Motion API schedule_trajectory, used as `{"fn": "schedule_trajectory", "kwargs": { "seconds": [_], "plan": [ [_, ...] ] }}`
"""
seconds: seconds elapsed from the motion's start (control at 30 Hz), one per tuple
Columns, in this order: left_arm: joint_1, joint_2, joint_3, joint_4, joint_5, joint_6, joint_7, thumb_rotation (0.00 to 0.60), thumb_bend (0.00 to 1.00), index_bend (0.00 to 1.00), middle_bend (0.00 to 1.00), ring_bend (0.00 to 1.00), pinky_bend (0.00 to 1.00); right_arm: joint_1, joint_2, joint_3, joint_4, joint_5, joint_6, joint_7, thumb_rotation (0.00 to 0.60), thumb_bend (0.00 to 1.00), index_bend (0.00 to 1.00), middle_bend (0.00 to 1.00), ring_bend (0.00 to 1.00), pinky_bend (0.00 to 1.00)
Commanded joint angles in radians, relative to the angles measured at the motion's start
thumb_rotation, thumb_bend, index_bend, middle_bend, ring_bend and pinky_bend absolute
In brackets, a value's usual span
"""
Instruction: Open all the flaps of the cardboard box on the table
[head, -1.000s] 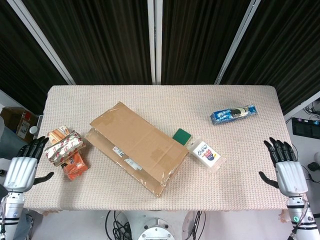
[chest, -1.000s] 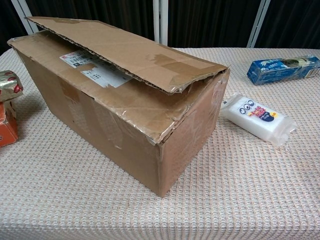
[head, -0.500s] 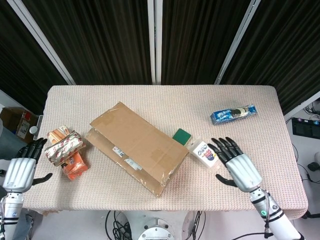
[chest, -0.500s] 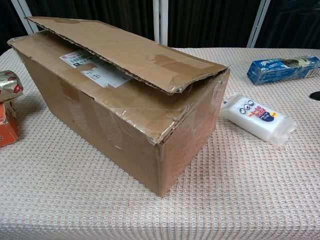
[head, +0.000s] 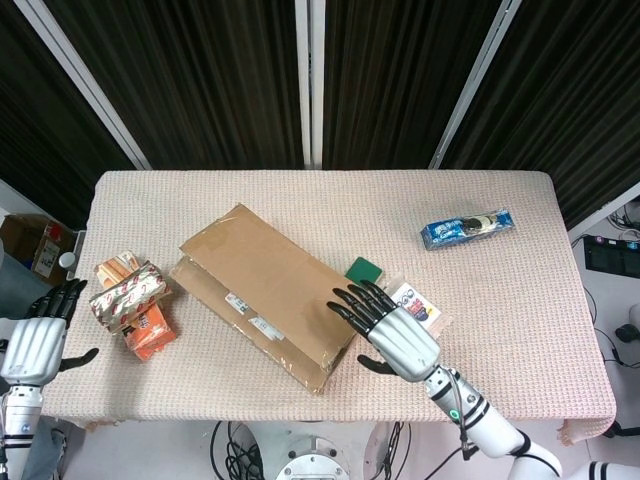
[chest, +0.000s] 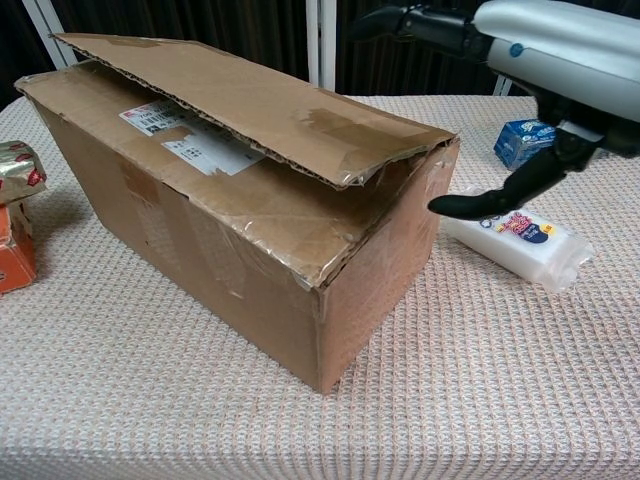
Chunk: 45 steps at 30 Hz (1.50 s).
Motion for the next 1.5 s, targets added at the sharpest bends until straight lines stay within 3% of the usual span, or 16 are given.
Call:
{"fn": "schedule_trajectory", "kwargs": {
  "seconds": [0.03, 0.43, 0.73, 0.83, 1.03, 1.17, 1.27, 1.5],
  "plan": [
    [0.000, -0.001, -0.001, 0.002, -0.002, 0.000, -0.002, 0.600, 0.05, 0.01, 0.08, 0.09, 0.21, 0.019, -0.028, 0.013, 0.007, 0.019, -0.006, -0.020, 0.600, 0.13, 0.00, 0.00, 0.00, 0.00],
    [-0.003, -0.001, -0.002, 0.011, -0.004, -0.006, -0.010, 0.600, 0.05, 0.01, 0.08, 0.09, 0.21, 0.071, -0.110, 0.042, 0.046, 0.089, -0.006, -0.066, 0.600, 0.19, 0.00, 0.00, 0.00, 0.00],
    [-0.002, -0.005, -0.001, 0.014, -0.008, -0.008, -0.010, 0.600, 0.05, 0.01, 0.08, 0.09, 0.21, 0.097, -0.169, 0.057, 0.090, 0.115, 0.023, -0.085, 0.600, 0.51, 0.00, 0.00, 0.00, 0.00],
    [-0.002, -0.004, 0.000, 0.013, -0.005, -0.006, -0.010, 0.600, 0.05, 0.01, 0.08, 0.09, 0.21, 0.096, -0.169, 0.057, 0.101, 0.095, 0.052, -0.064, 0.600, 0.55, 0.00, 0.00, 0.00, 0.00],
    [-0.001, -0.001, -0.002, 0.014, -0.001, 0.000, -0.015, 0.600, 0.05, 0.01, 0.08, 0.09, 0.21, 0.087, -0.126, 0.091, 0.112, 0.098, 0.109, -0.012, 0.600, 0.48, 0.00, 0.00, 0.00, 0.00],
    [-0.002, -0.008, -0.002, 0.025, 0.007, 0.005, -0.022, 0.600, 0.05, 0.01, 0.08, 0.09, 0.21, 0.089, -0.090, 0.131, 0.148, 0.126, 0.128, 0.032, 0.600, 0.34, 0.00, 0.00, 0.00, 0.00],
    [-0.005, -0.010, -0.003, 0.025, 0.006, 0.001, -0.020, 0.600, 0.05, 0.01, 0.08, 0.09, 0.21, 0.092, -0.075, 0.159, 0.182, 0.160, 0.134, 0.073, 0.600, 0.31, 0.00, 0.00, 0.00, 0.00],
    [-0.017, -0.010, -0.005, 0.006, 0.012, -0.014, -0.039, 0.600, 0.05, 0.01, 0.08, 0.09, 0.21, 0.110, -0.105, 0.198, 0.343, 0.251, 0.125, 0.222, 0.600, 0.24, 0.00, 0.00, 0.00, 0.00]
  ]
}}
